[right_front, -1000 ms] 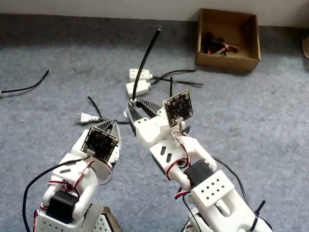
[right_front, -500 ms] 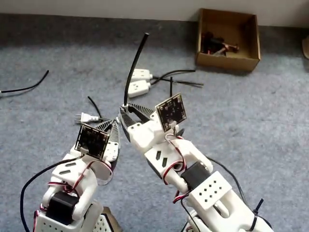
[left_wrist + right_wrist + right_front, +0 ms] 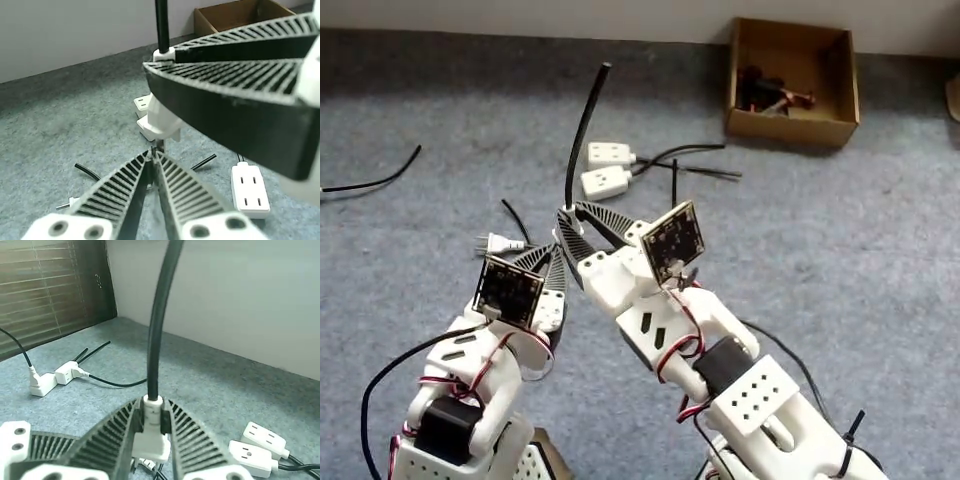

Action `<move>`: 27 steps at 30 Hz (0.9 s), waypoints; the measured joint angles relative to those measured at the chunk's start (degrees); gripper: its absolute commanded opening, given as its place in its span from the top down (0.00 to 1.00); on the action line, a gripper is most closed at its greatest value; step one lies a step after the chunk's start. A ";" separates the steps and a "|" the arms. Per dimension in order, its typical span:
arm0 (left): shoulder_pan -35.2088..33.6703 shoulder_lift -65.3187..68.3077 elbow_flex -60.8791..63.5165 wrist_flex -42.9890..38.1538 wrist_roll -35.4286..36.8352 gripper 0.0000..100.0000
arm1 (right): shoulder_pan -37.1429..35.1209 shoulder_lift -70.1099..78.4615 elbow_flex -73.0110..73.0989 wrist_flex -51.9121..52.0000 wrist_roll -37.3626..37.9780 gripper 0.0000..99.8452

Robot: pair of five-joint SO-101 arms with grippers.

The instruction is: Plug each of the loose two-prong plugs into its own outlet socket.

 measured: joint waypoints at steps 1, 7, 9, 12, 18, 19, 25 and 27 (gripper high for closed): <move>0.18 0.00 0.00 -0.18 0.00 0.99 | 0.00 0.00 0.00 0.00 0.00 0.99; 5.01 0.00 0.00 -0.35 0.09 0.99 | 0.00 0.00 0.00 0.00 0.44 0.99; 5.27 0.00 0.00 -0.35 0.09 0.99 | 0.00 0.00 0.00 0.00 0.53 0.99; 5.71 0.00 0.00 -0.35 0.09 0.99 | 0.00 0.00 0.00 0.00 0.53 0.99; 5.19 0.00 0.00 -0.35 0.00 0.99 | 0.09 0.00 0.00 0.00 0.53 0.99; 4.40 0.00 0.00 -0.35 0.00 0.99 | 0.26 0.00 0.00 0.00 0.53 0.99; 1.93 0.00 -0.79 -0.18 0.00 0.99 | 2.20 0.00 0.00 0.00 0.53 0.99; 1.85 -0.09 -2.64 1.32 0.00 0.99 | 2.46 0.00 0.00 0.00 0.53 0.99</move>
